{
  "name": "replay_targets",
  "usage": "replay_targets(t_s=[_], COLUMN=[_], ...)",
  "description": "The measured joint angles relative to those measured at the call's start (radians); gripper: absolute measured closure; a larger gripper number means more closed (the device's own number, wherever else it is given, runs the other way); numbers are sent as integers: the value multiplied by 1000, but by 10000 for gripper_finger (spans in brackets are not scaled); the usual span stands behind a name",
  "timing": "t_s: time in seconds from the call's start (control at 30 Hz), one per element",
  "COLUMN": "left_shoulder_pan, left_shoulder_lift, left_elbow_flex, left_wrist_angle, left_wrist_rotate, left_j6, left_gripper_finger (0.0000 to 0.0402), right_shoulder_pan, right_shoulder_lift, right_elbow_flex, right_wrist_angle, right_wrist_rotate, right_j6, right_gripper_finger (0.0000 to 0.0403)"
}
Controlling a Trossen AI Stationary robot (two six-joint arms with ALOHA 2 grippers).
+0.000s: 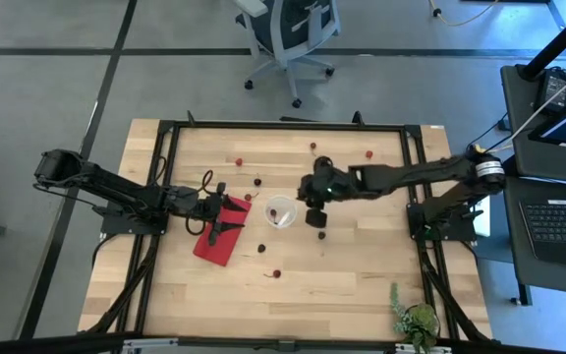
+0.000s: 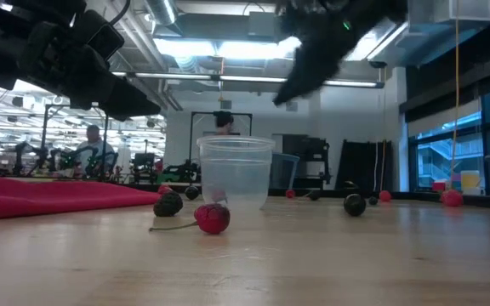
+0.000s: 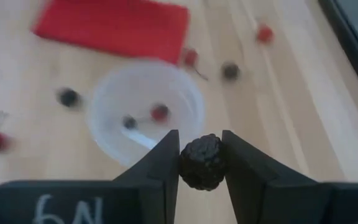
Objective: Pick and placing Produce into tupperware
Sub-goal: Put the blackberries into the transparent bin
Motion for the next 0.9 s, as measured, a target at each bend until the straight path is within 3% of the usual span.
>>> replay_targets(t_s=[0.13,0.33,0.57,0.9], left_shoulder_pan=[0,0,0,0], left_shoulder_lift=[0,0,0,0], left_elbow_flex=[0,0,0,0], left_wrist_angle=[-5,-11,-11,-11], left_wrist_rotate=[0,0,0,0], left_j6=[2,3,3,3], left_gripper_finger=[190,190,190,190], right_shoulder_pan=[0,0,0,0], right_shoulder_lift=[84,267,432,464], right_elbow_flex=[196,341,398,402], right_wrist_angle=[-136,-192,-185,-171], right_wrist_rotate=[-54,-169,-188,-187], right_j6=[-9,-48,-84,-105], right_gripper_finger=[300,300,300,289])
